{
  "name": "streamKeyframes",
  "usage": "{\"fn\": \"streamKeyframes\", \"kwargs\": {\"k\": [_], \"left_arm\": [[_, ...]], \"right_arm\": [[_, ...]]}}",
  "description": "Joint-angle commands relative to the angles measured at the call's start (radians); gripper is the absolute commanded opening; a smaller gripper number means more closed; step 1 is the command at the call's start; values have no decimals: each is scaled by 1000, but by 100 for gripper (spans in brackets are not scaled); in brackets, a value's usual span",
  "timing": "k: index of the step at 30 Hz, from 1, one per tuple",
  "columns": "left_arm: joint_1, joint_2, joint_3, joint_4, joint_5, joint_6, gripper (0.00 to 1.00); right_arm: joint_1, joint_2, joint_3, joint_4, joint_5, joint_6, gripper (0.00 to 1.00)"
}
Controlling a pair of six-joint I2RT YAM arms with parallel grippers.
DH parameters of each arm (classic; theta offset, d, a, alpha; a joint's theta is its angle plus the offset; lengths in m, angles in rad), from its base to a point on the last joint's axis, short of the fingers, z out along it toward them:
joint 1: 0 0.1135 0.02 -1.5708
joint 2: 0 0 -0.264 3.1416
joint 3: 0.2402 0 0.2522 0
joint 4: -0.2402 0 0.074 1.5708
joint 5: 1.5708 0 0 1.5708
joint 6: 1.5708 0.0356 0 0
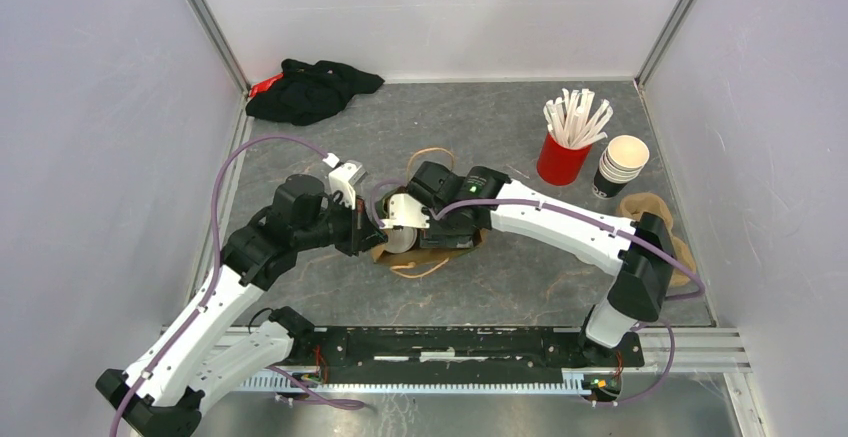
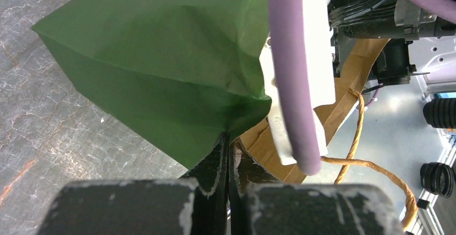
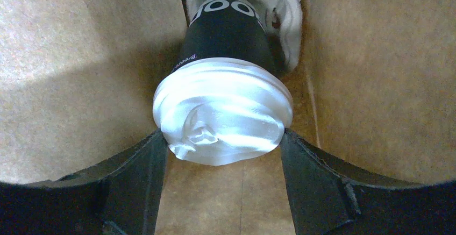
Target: Pack the takeout coffee
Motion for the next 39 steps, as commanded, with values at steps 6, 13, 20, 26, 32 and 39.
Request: {"fn": "streamKeyframes", "kwargs": {"k": [6, 13, 20, 26, 32, 39], "left_arm": [[3, 15, 26, -1, 10, -20, 2], [3, 22, 40, -8, 21, -18, 2], [3, 24, 41, 2, 53, -15, 2], [3, 31, 44, -2, 43, -7, 2], [3, 45, 51, -11, 18, -11, 2], [3, 71, 70, -34, -32, -16, 2]], "right_arm": [[19, 17, 40, 18, 93, 80, 31], [27, 41, 78, 17, 190, 101, 31], [30, 33, 61, 61, 222, 150, 31], [31, -12, 4, 115, 154, 143, 31], [31, -48, -36, 122, 142, 119, 29], [34, -49, 4, 86, 132, 126, 26]]}}
